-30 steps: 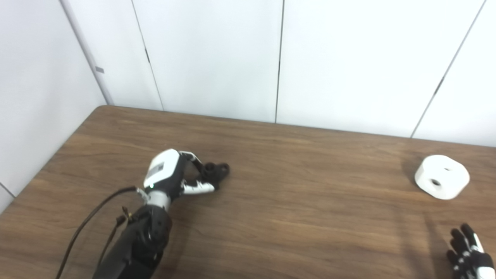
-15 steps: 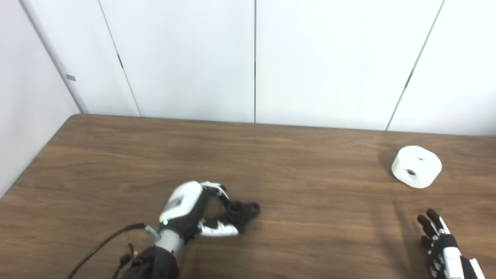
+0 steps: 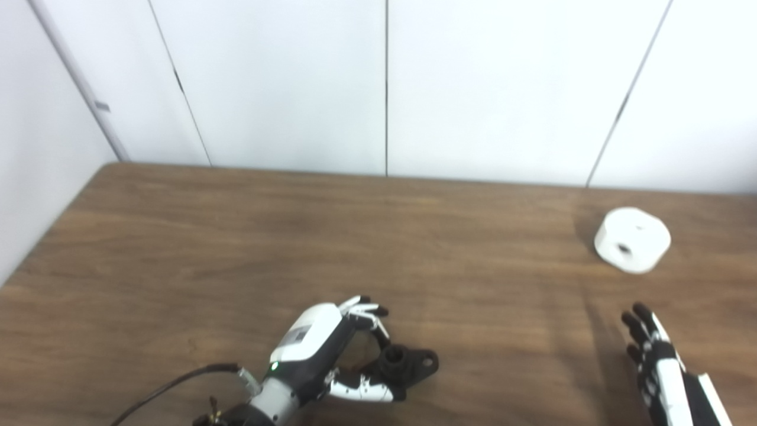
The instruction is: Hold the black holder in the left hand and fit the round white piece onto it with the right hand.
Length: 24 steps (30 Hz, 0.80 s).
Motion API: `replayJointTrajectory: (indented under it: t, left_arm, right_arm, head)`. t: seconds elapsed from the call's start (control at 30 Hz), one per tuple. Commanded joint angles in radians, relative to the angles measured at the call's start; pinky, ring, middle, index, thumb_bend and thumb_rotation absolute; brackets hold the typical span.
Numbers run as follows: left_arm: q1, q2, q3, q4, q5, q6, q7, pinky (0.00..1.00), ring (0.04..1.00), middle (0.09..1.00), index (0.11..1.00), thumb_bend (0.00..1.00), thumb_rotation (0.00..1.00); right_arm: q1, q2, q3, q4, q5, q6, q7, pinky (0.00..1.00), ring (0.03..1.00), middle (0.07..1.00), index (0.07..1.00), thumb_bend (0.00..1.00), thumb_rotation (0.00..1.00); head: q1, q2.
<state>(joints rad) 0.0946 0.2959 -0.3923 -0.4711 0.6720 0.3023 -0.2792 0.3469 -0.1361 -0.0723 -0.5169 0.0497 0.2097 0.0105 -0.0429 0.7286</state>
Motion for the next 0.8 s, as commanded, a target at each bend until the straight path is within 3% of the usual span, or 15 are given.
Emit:
replayJointTrajectory:
  t: [0.0,0.4,0.77]
  left_arm:
    - [0.024,0.015,-0.017,0.015,0.007,0.002,-0.042,0.91,0.961,0.861,0.490,0.51,0.06]
    - [0.025,0.040,-0.061,0.019,0.257,-0.097,-0.036,0.98,0.951,0.855,0.490,0.51,0.06]
    - [0.032,0.022,-0.062,0.020,0.331,-0.149,-0.047,0.97,0.937,0.846,0.490,0.52,0.06]
  right_arm:
    - [0.004,0.025,-0.002,-0.039,0.006,-0.010,-0.006,1.00,1.000,0.951,0.959,0.56,1.00]
    - [-0.001,0.022,-0.007,-0.066,0.031,0.024,-0.013,1.00,1.000,0.952,0.965,0.55,1.00]
    - [-0.003,0.014,-0.011,-0.073,0.043,0.017,-0.010,1.00,1.000,0.953,0.967,0.53,1.00]
  head:
    - [-0.001,0.008]
    - [-0.008,0.025]
    - [-0.016,0.029]
